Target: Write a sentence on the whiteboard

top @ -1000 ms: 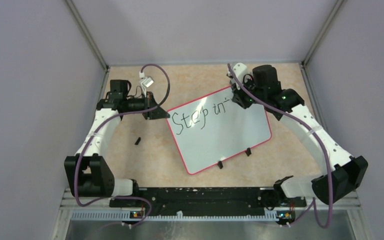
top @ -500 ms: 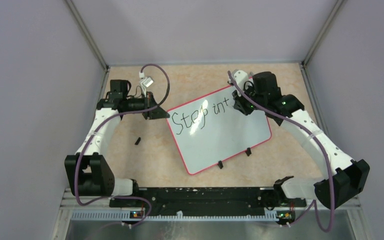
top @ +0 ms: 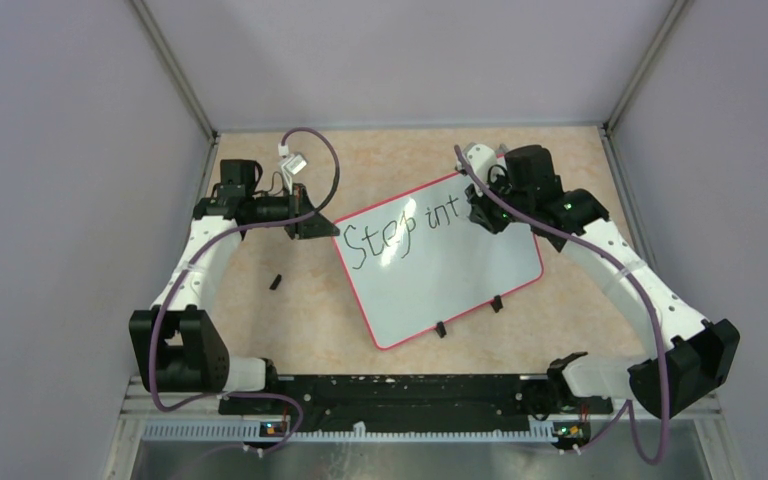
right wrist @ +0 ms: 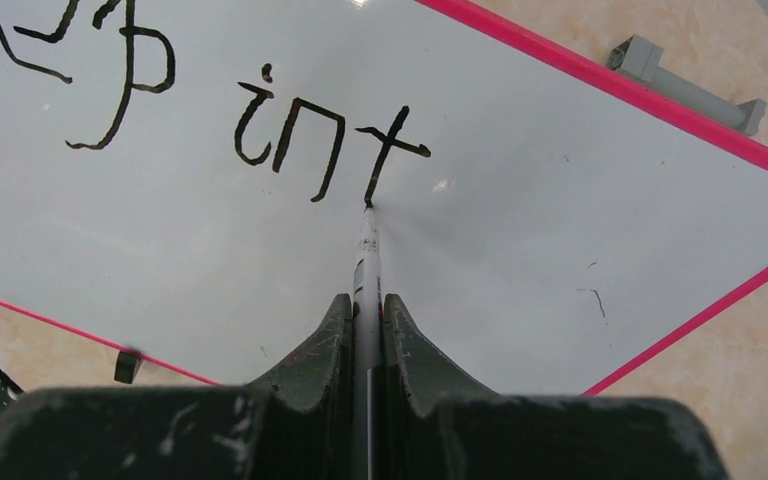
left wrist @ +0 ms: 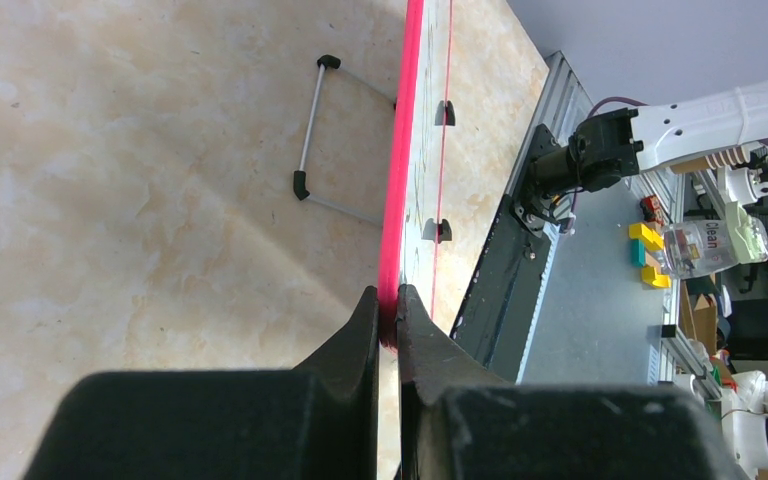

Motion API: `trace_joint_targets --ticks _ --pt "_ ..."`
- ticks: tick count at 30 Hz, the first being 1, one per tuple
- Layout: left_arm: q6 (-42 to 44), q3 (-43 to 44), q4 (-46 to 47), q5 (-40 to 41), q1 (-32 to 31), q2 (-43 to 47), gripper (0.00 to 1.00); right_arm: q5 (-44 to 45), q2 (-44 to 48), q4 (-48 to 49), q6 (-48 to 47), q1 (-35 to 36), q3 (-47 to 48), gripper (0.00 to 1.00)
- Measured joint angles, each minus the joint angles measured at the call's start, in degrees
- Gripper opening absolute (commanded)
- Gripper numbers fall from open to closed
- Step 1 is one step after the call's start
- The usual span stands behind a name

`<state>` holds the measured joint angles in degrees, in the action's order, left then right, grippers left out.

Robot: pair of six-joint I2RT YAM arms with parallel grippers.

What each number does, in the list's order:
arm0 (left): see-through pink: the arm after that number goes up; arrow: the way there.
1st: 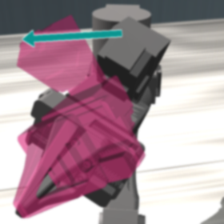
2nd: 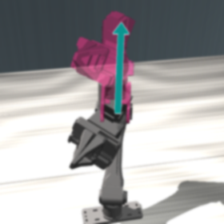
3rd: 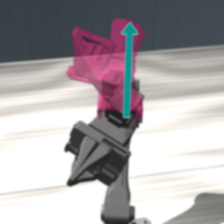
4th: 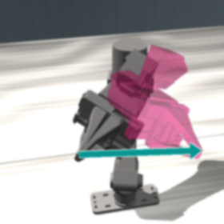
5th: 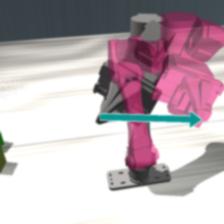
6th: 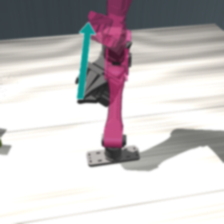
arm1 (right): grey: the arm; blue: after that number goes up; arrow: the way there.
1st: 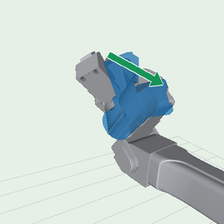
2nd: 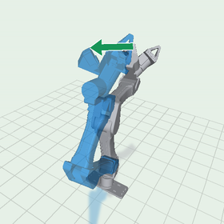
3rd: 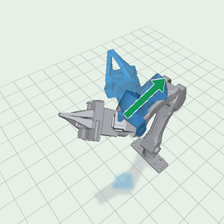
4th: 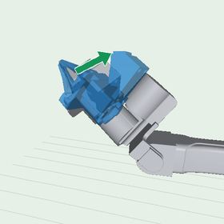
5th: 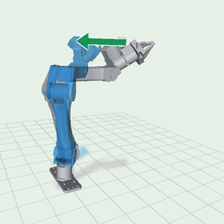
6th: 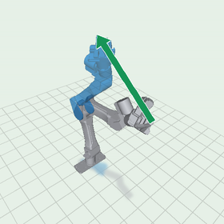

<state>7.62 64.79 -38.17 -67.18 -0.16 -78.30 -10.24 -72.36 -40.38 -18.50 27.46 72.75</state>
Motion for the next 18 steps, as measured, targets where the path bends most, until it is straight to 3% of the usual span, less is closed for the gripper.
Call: trace_joint_targets --ticks 18 --pt "0.0 0.0 0.0 -0.1 0.0 0.0 0.00 3.5 0.3 0.0 -0.4 0.0 0.8 0.00"
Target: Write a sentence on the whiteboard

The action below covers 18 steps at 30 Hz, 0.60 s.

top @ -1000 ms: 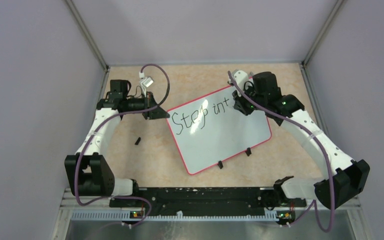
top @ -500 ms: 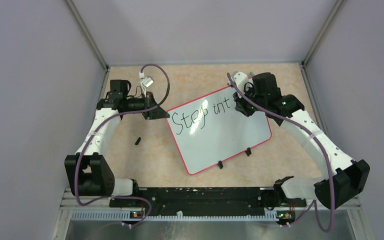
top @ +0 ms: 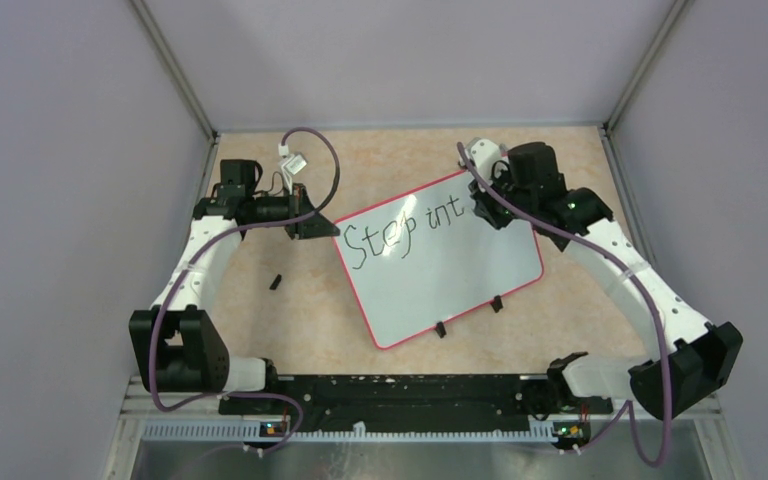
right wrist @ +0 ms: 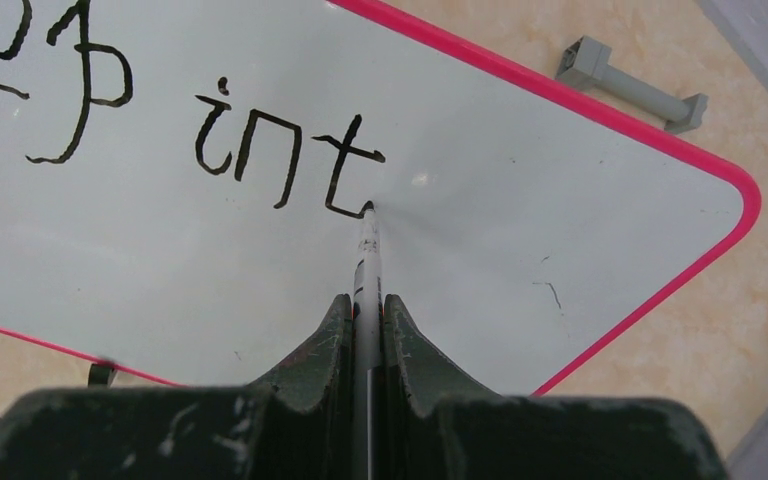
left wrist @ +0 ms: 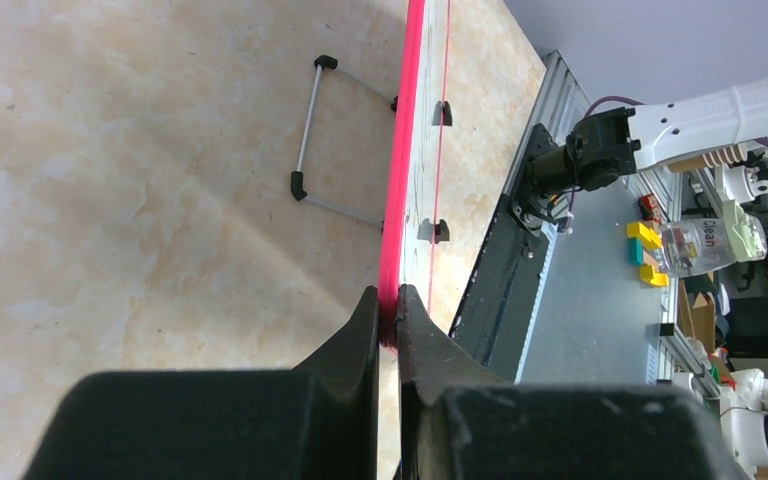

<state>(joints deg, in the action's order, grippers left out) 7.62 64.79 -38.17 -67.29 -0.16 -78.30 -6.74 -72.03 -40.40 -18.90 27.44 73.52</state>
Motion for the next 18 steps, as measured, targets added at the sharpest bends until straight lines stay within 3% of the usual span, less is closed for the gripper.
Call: trace_joint_targets --ticks 18 --pt "0.2 0.0 0.0 -0.6 0.0 0.0 0.00 1.1 -0.2 1.7 0.0 -0.7 2.0 0.00"
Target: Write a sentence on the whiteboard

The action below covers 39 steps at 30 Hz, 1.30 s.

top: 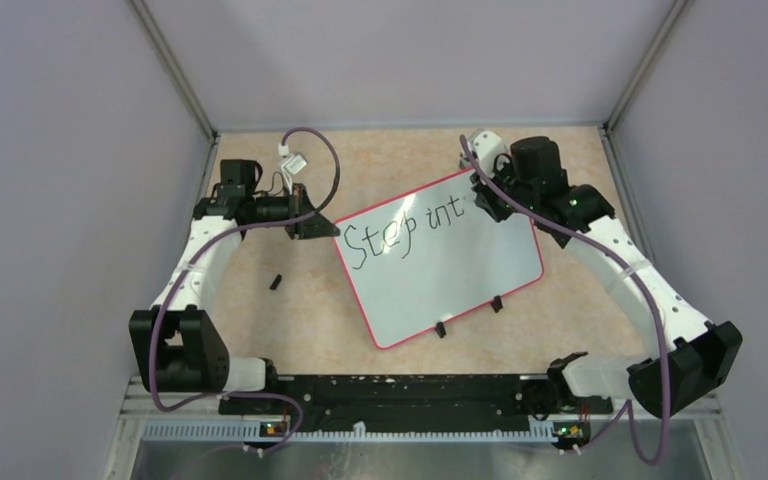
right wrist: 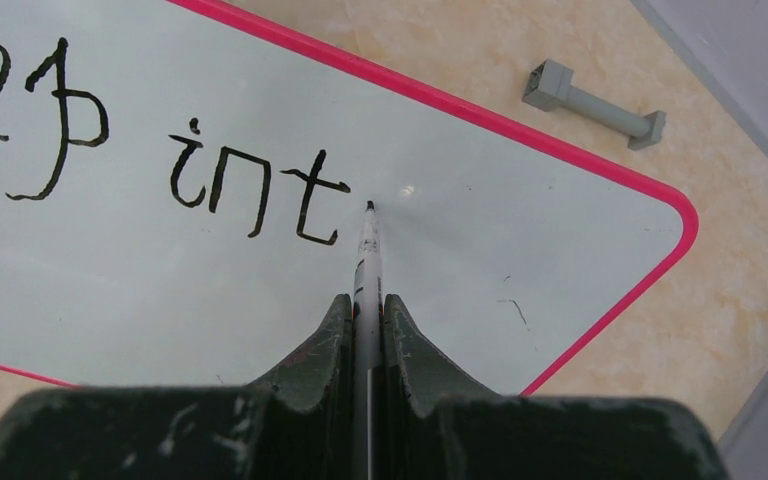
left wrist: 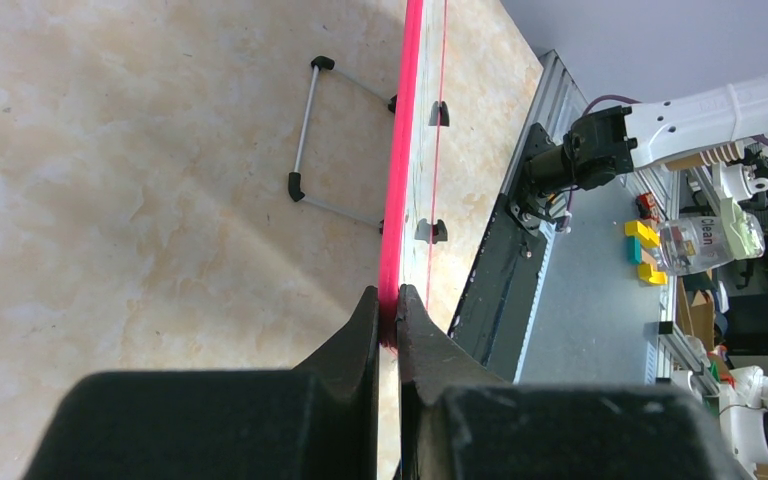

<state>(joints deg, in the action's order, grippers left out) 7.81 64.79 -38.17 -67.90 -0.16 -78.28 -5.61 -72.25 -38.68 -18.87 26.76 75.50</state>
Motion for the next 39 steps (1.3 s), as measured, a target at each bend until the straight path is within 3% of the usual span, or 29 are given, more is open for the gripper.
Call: trace_joint_targets --ticks 23,39 --pt "0.0 0.0 0.0 0.0 0.0 0.0 0.00 -1.2 -0.8 -2.0 -0.7 0.0 -0.2 0.00" --pt "0.0 0.0 0.0 0.0 0.0 0.0 0.00 4.9 -0.2 -1.9 -2.1 0.0 -0.8 0.00"
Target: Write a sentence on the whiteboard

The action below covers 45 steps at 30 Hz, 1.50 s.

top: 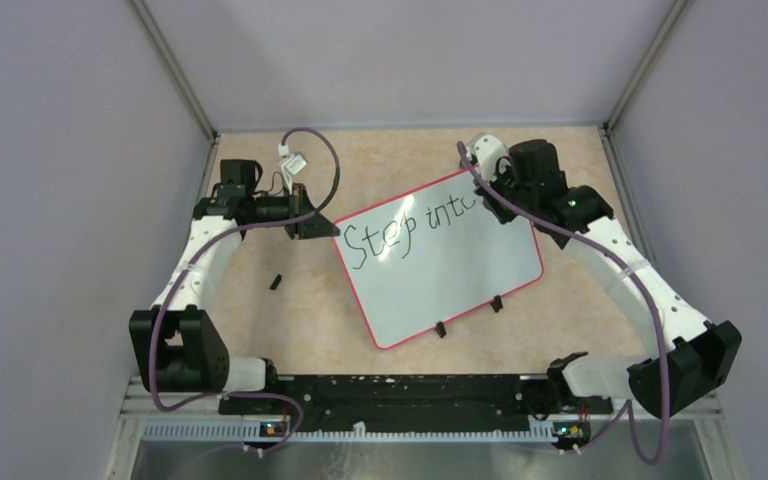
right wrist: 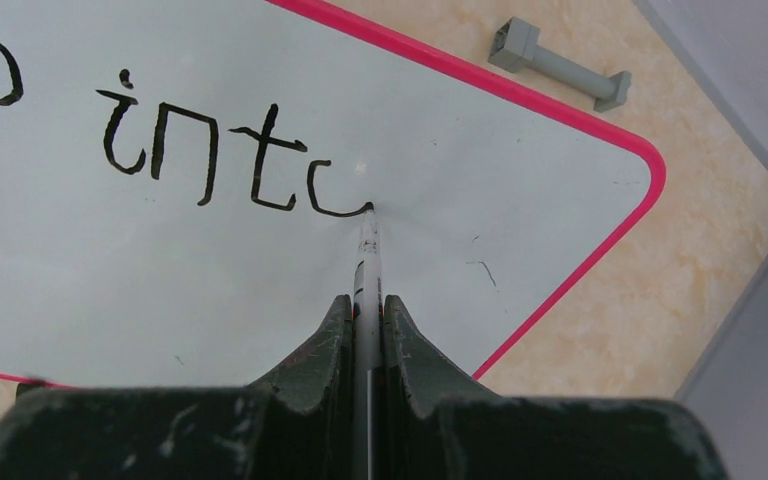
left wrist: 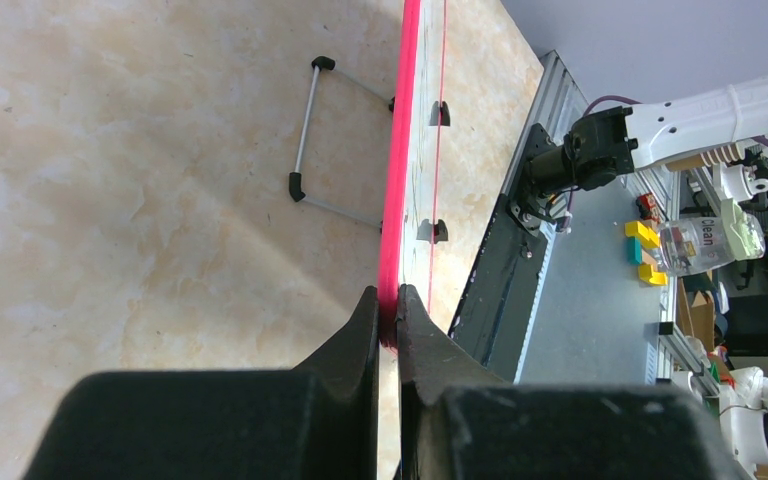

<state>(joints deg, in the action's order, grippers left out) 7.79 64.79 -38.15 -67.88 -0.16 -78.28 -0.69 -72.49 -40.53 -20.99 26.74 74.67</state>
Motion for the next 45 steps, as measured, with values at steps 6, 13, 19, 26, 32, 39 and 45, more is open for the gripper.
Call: trace_joint_targets --ticks 6,13,19,26,32,39,45 --pt "0.0 0.0 0.0 0.0 0.0 0.0 0.00 -0.1 0.0 1.4 0.2 0.0 0.5 0.00" --pt "0.0 0.0 0.0 0.0 0.0 0.0 0.00 -3.0 -0.2 1.9 0.7 0.0 1.6 0.00" --pt "0.0 0.0 0.0 0.0 0.0 0.0 0.00 -5.9 -0.4 0.7 1.0 0.0 1.6 0.00" --pt "0.0 0.0 0.0 0.0 0.0 0.0 0.00 -6.5 -0.4 -0.7 1.0 0.0 1.6 0.00" --pt "0.0 0.0 0.0 0.0 0.0 0.0 0.00 -6.1 -0.4 -0.2 1.1 0.0 1.6 0.00" --pt "0.0 0.0 0.0 0.0 0.0 0.0 0.00 -5.3 -0.4 1.9 1.3 0.0 1.6 0.00" --pt "0.0 0.0 0.0 0.0 0.0 0.0 0.00 -3.7 -0.4 2.4 1.1 0.0 1.6 0.00"
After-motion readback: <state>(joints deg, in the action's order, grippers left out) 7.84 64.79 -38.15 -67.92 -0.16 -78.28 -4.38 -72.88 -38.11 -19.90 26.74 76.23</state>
